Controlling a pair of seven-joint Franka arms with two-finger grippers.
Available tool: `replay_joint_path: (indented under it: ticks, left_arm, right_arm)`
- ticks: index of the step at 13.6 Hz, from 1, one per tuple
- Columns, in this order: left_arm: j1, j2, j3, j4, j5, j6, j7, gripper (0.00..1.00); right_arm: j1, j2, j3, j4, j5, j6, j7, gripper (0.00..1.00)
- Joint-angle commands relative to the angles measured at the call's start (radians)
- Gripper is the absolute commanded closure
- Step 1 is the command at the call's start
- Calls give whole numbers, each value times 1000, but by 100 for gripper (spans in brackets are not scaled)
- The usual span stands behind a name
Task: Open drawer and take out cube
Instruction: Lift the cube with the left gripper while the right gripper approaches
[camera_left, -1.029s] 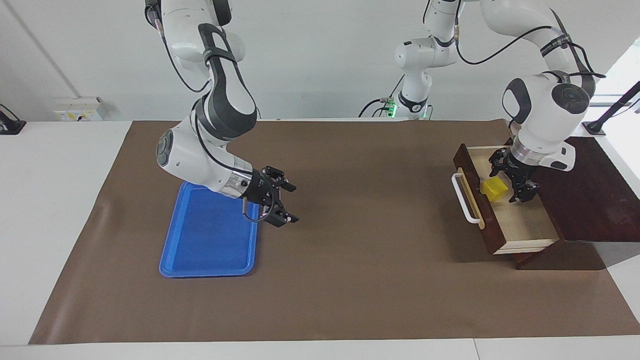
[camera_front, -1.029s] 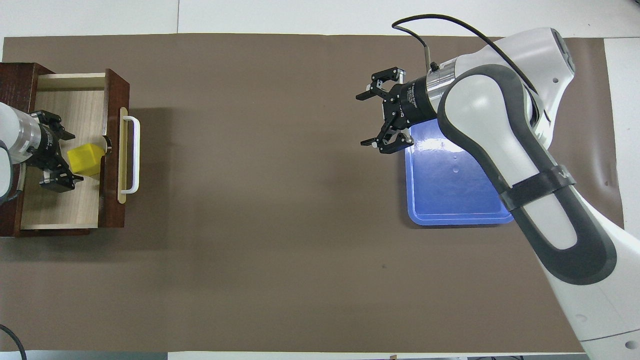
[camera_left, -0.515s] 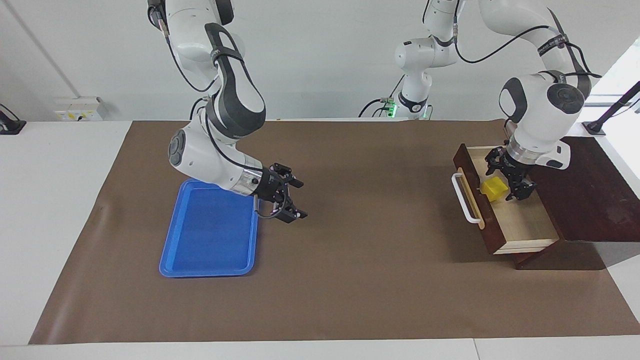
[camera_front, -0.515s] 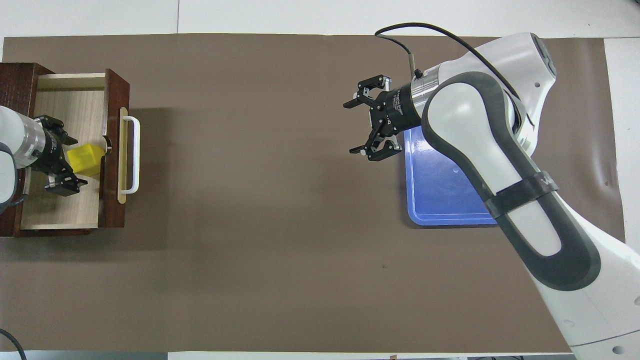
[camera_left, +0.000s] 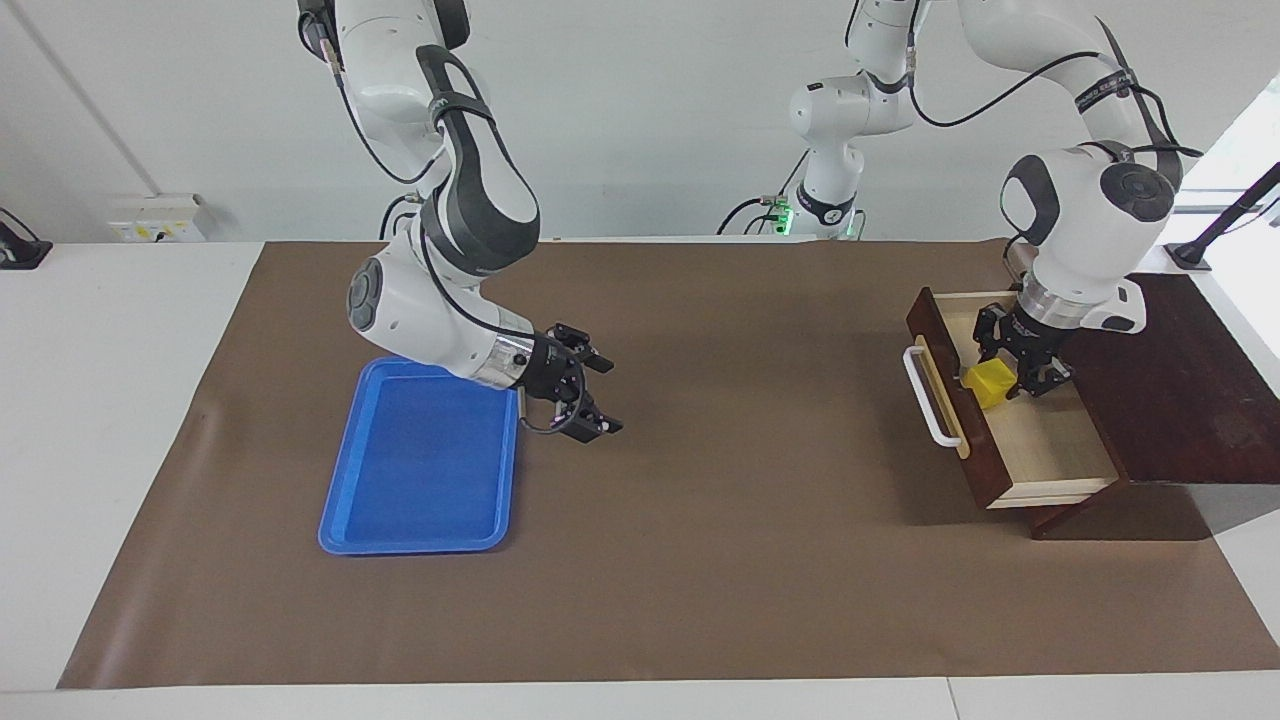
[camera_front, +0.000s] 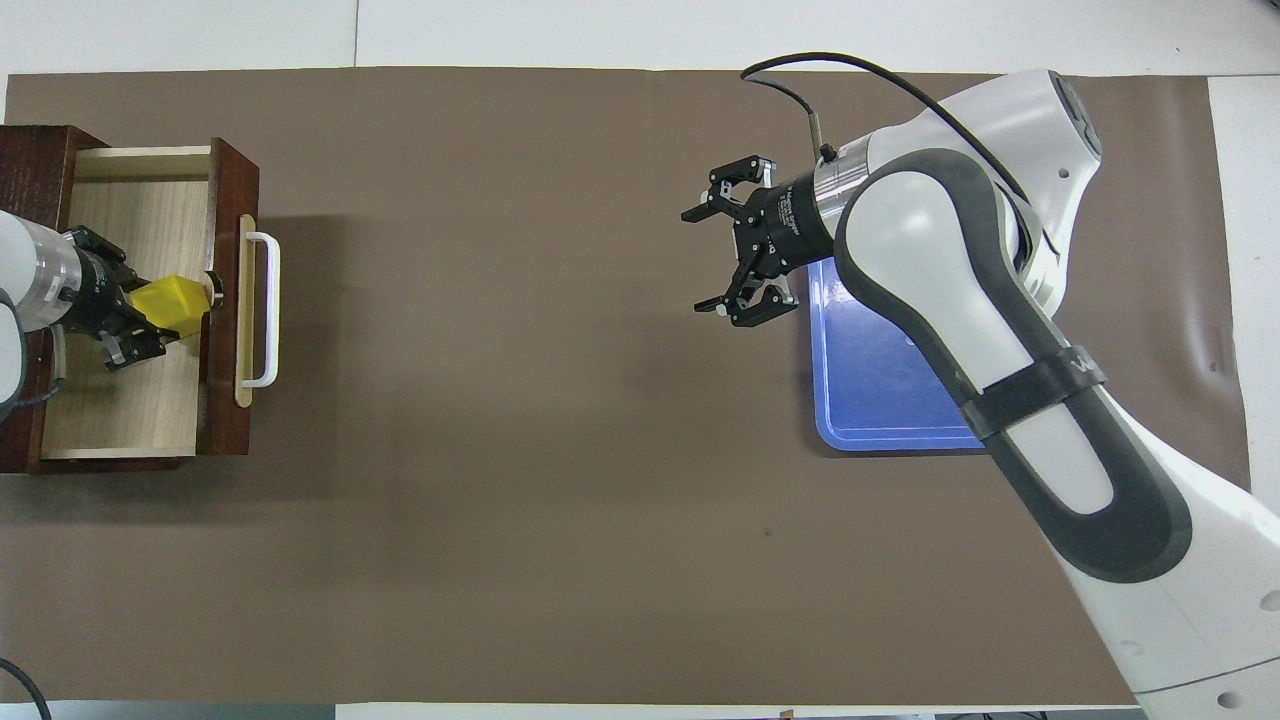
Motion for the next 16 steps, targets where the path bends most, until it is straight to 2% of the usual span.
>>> replay_joint_path:
  ticks: [1,3,5,7,11,13,14,16]
  left_arm:
    - [-10,-1,-1,85,-16,-58,-7,100]
    - [-34,37,-18,229,-18,-169,-9,100]
    - [-100,54,-20,307,-21,-260,-10,100]
    - [-177,57,-20,327,-59,-274,-21,100]
    - [-338,63,-21,307,-87,-218,-29,100]
    - [-431,147,-15,351,-122,-233,-77,100]
    - [-467,160,-17,354,-122,-238,-94,100]
    - [-493,218,-15,420,-122,-308,-154,100]
  right_arm:
    - [-7,-27,-1,-47,18,14,-14,0]
    - [-10,-27,1,-48,20,14,-11,0]
    - [-17,-33,-1,-47,22,11,-10,0]
    - [-37,-33,-1,-44,22,2,-14,0]
    - [-39,-33,-1,-51,22,0,-23,0]
    - [-39,-46,-2,-101,22,5,-54,0]
    - [-36,-48,-2,-124,22,11,-81,0]
    - [-33,-45,-2,-124,22,12,-80,0]
